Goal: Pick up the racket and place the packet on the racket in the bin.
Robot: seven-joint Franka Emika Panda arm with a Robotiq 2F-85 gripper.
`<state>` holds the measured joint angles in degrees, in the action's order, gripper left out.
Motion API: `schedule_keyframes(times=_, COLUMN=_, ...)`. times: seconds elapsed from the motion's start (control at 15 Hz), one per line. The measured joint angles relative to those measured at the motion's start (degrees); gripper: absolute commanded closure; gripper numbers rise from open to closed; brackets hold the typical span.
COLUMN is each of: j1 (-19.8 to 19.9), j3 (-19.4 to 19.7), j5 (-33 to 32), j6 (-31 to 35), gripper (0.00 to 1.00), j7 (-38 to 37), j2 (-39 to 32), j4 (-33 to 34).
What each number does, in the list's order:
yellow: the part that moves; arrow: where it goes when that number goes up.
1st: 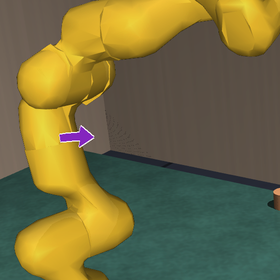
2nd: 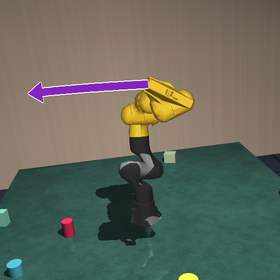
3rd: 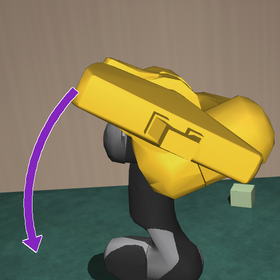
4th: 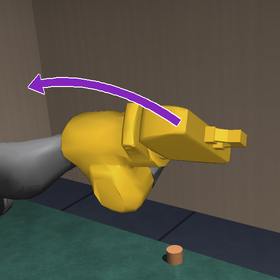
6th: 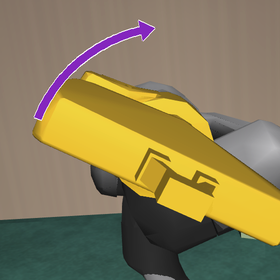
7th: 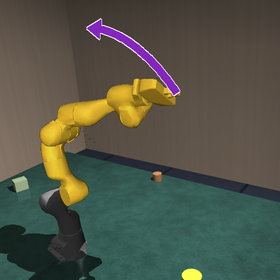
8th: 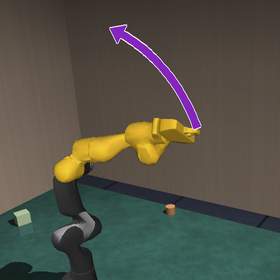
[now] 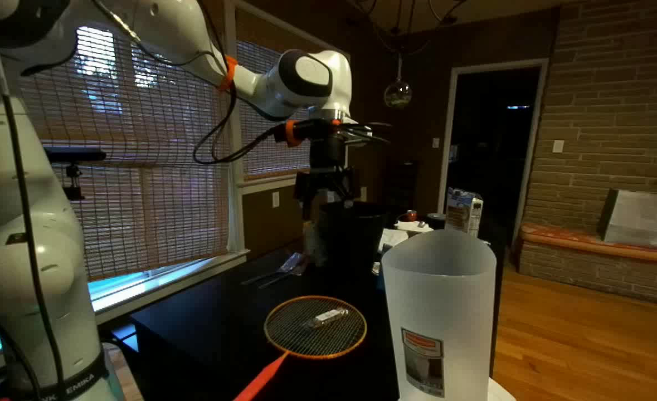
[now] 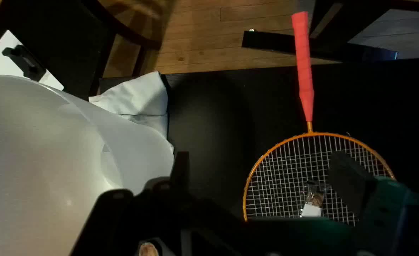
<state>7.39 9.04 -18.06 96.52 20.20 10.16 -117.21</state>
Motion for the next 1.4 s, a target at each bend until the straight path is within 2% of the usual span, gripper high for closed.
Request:
schedule_keyframes(times=0.67, j1=0.0, j3=0.0, j5=0.0, j6=-0.4, gripper=0.00, j7=-0.2, j2=0.0, j4=-0.6)
schedule_keyframes(times=1.13, j1=-0.2, j3=-0.5, j5=0.0, j6=-6.9, gripper=0.00, j7=-0.4, j2=1.0, j4=-8.5)
schedule_keyframes(times=1.4, j1=-0.2, j3=-0.5, j5=0.0, j6=-7.2, gripper=0.00, j7=0.1, j2=3.1, j4=-14.0)
